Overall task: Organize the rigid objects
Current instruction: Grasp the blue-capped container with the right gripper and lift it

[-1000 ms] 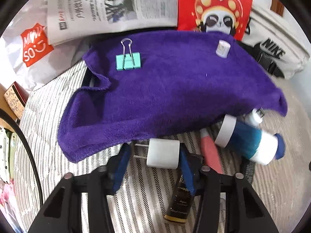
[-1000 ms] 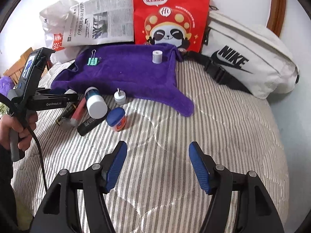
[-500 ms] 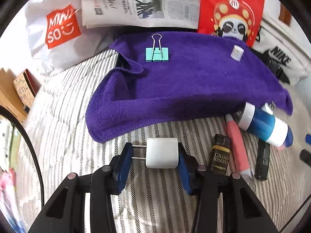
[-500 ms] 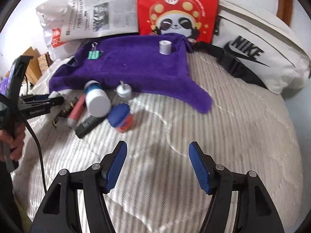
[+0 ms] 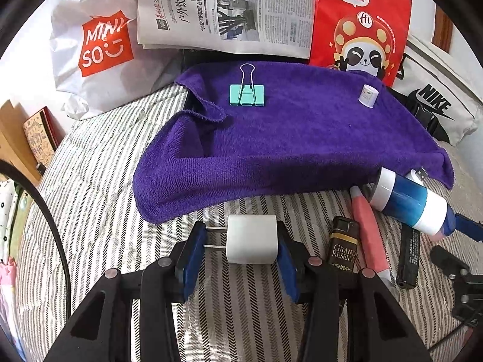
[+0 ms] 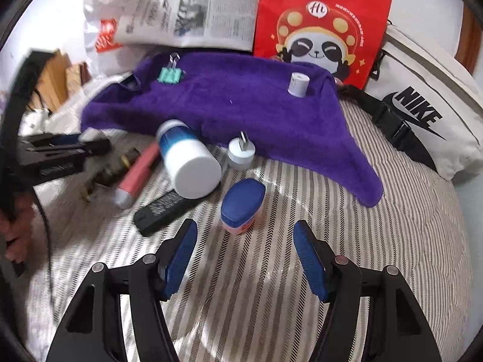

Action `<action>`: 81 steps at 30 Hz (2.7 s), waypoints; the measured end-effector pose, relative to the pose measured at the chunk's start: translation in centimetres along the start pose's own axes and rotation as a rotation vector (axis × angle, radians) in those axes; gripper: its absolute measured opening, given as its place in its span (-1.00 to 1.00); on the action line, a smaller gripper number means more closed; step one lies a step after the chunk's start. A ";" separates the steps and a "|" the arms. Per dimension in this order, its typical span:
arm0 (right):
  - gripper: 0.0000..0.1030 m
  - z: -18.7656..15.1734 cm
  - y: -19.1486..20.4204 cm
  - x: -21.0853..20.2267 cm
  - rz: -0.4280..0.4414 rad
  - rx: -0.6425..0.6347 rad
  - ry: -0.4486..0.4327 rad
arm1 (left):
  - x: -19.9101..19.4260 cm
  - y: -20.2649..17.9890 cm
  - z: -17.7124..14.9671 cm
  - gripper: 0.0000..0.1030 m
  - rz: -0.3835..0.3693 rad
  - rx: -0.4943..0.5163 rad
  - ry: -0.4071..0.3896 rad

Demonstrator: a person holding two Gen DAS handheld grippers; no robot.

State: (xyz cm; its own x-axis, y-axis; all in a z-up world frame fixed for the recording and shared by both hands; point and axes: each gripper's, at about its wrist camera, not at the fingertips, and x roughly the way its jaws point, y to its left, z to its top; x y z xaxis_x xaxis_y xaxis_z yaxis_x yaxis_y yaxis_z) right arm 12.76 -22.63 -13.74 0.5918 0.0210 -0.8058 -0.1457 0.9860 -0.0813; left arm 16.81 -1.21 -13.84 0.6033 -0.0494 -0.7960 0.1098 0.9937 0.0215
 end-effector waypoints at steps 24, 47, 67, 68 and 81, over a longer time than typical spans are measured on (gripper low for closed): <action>-0.57 0.4 -2.3 1.6 -0.001 0.114 -0.043 | 0.0 0.1 -0.1 -0.16 -0.023 -0.013 -0.014; -0.54 0.4 -2.7 1.7 0.018 0.131 -0.048 | 0.2 0.0 0.0 -0.08 -0.033 -0.013 -0.014; -0.57 0.5 -2.6 1.5 0.017 0.119 -0.045 | 0.0 -0.1 0.0 -0.18 -0.016 -0.016 -0.017; -0.57 0.5 -2.4 1.4 0.011 0.099 -0.043 | -0.1 -0.1 0.0 -0.18 -0.015 -0.013 -0.015; -0.57 2.7 -3.9 -2.1 0.067 0.058 -0.092 | -2.9 0.7 1.6 -0.19 -0.045 -0.012 0.021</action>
State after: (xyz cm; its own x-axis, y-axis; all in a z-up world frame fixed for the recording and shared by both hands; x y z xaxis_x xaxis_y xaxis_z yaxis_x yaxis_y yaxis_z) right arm 14.24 -26.12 -10.16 0.6527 0.0992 -0.7511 -0.1426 0.9898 0.0069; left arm 16.39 -0.54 -10.52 0.5816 -0.0919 -0.8082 0.1269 0.9917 -0.0214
